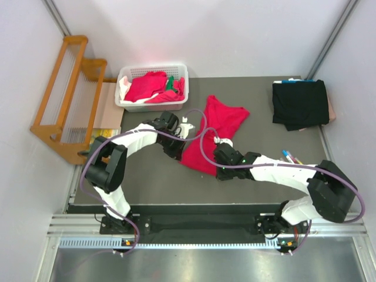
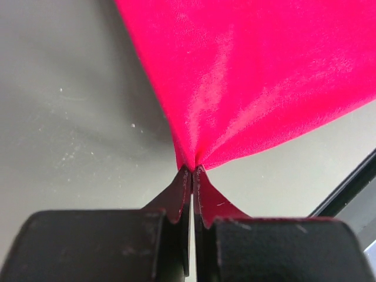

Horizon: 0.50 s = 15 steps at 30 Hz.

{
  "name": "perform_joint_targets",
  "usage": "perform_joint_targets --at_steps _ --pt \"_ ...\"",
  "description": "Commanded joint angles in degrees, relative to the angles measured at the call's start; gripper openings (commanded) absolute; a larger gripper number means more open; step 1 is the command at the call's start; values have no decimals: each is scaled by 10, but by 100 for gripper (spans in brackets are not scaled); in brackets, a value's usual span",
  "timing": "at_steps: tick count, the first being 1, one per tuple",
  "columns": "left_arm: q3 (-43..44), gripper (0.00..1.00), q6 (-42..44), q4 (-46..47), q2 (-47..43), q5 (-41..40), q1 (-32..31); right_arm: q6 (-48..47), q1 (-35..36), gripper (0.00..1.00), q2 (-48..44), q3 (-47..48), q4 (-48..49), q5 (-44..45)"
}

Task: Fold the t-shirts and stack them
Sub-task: Fold the tshirt

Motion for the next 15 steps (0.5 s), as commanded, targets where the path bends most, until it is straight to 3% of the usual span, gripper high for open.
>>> perform_joint_targets --at_steps 1,15 --pt "8 0 26 -27 -42 -32 1 15 0 0 -45 -28 -36 -3" --pt "27 0 86 -162 -75 16 1 46 21 0 -118 -48 -68 -8"
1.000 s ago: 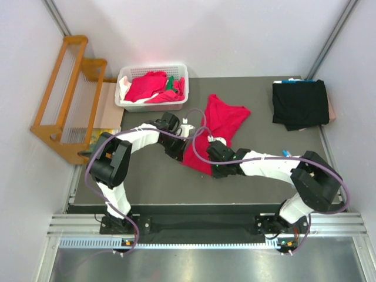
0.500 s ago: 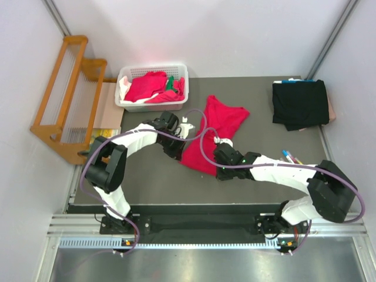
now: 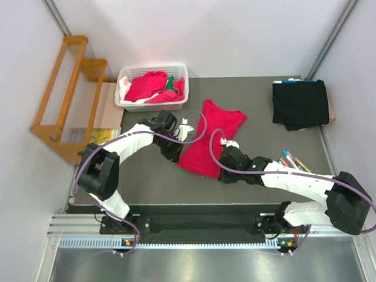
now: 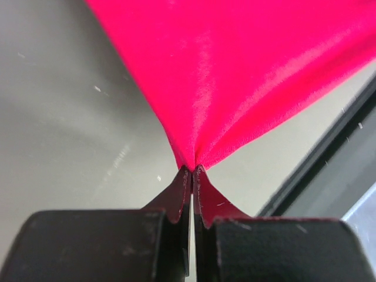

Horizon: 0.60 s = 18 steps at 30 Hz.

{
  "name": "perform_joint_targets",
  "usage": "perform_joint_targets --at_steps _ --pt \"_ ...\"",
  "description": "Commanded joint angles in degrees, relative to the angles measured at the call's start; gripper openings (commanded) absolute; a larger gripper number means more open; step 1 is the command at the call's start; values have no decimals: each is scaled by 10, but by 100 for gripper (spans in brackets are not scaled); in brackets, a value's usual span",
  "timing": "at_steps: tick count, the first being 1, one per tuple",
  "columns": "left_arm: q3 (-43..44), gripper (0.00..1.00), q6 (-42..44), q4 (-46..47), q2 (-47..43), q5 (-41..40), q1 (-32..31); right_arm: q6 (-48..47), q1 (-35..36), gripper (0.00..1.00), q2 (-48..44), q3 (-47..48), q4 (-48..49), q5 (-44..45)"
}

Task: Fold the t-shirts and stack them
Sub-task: Fold the tshirt

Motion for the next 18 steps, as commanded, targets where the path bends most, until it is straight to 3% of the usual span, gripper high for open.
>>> perform_joint_targets --at_steps 1,9,18 --pt "23 1 48 -94 -22 8 7 14 17 0 -25 -6 -57 3" --pt "43 1 82 -181 -72 32 7 62 88 0 -75 13 -97 16" --pt "127 3 85 -270 -146 79 7 108 217 0 -83 109 -199 126"
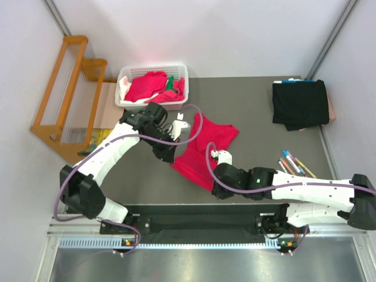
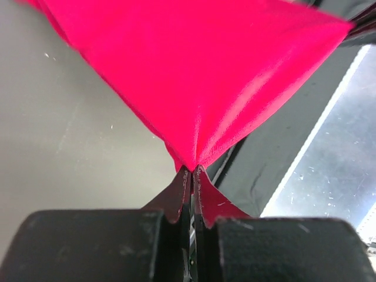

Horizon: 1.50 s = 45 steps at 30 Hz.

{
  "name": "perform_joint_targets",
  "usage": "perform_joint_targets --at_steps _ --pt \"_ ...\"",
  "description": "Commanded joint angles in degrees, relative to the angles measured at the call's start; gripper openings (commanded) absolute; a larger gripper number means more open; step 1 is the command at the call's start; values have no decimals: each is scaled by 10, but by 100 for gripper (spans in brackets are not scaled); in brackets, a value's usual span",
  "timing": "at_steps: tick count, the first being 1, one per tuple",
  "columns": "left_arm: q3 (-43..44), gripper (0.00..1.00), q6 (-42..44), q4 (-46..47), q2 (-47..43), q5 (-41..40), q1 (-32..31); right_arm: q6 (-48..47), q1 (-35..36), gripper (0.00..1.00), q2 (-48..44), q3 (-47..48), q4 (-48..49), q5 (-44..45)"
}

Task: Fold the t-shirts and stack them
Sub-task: Fold the tshirt

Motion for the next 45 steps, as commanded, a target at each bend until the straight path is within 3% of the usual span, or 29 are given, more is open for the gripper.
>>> perform_joint_targets --at_steps 1,15,23,29,39,45 --pt "54 3 19 -67 -44 19 7 30 40 0 -18 57 -91 71" --pt "91 4 8 -72 -39 23 7 -5 20 0 -44 124 -131 162" --pt "110 3 -45 44 -11 -2 7 -70 -71 0 -36 88 -66 122" --pt "167 1 -82 118 70 -17 7 -120 -144 0 -11 90 -18 86" --pt "311 0 -69 102 266 -51 7 -144 -215 0 52 60 67 28" --pt "336 0 -65 115 310 -58 7 -177 -266 0 81 68 91 23"
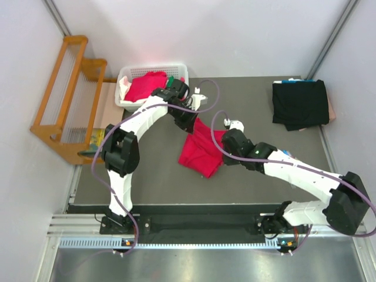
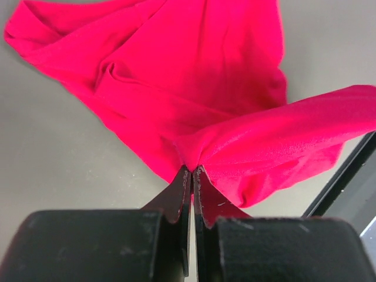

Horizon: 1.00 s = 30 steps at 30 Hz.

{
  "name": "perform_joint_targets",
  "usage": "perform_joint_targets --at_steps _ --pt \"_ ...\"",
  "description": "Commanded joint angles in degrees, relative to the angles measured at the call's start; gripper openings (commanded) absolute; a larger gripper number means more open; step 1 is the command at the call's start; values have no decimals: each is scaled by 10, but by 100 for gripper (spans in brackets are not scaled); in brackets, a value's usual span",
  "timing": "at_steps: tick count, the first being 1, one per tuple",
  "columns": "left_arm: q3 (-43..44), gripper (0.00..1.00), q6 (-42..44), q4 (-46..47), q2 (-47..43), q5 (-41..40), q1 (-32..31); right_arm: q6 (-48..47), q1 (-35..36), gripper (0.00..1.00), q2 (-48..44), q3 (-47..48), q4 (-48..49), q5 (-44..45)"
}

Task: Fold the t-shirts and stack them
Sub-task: Fold the tshirt

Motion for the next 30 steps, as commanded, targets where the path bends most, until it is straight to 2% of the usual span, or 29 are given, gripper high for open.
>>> perform_joint_targets --at_steps 1,9,17,22,25,30 --pt "31 0 4 24 0 -12 4 -43 -47 0 15 15 40 -15" --pt "17 0 4 42 4 -20 4 -96 -123 0 88 59 70 -40" --pt "20 0 8 68 30 -57 5 -129 -166 0 201 111 105 -87" --pt "77 0 10 64 75 -86 11 -135 -179 0 238 141 108 -105" --pt "109 8 11 58 109 -99 13 -136 -186 0 243 146 109 -105" --pt "145 10 3 60 142 -97 13 -137 -198 0 247 141 113 -105"
